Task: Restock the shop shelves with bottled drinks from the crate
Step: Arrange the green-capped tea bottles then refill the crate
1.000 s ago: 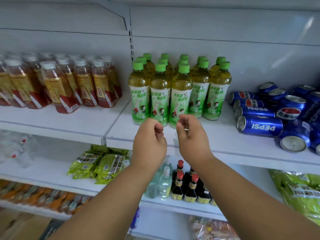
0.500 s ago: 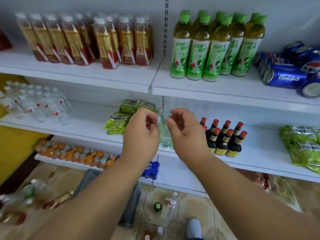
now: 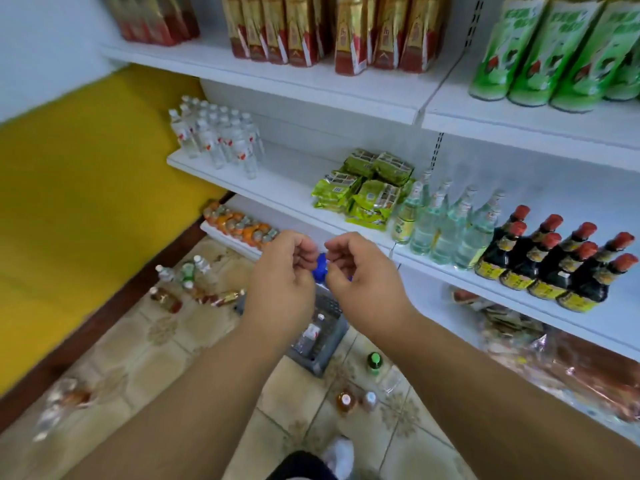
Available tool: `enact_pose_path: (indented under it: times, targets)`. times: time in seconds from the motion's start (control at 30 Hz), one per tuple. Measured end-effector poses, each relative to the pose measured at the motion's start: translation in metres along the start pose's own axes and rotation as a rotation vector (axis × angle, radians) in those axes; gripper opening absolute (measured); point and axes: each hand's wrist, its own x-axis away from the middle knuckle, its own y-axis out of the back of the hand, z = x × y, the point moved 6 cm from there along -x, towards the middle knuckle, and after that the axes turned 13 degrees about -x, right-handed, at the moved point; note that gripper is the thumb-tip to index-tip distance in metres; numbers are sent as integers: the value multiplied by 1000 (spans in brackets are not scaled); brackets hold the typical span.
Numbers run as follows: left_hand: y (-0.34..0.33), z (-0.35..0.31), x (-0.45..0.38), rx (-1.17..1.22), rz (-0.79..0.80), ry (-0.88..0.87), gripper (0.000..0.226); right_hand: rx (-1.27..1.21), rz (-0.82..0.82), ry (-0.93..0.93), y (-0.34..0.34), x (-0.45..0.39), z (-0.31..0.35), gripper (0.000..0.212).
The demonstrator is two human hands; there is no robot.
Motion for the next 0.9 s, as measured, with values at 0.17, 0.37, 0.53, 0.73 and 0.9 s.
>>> enact_pose_path:
  times: [0.17, 0.37, 0.53, 0.73, 0.9]
  targets:
    - [13, 14, 25, -26, -22, 29, 54, -45, 45, -6, -21, 22, -13, 30]
    - [40, 52, 19, -23, 3, 20, 56, 1, 53, 6, -59, 10, -4, 28]
    - [61, 101, -7, 10, 104, -1, 43, 29, 29, -23, -117, -15, -1, 29]
    - [114, 172, -53, 8, 158, -40, 39, 49, -3, -40, -206, -55, 7, 30]
    - [128, 223, -90, 44, 269, -16, 36, 13, -86, -120, -259, -80, -2, 30]
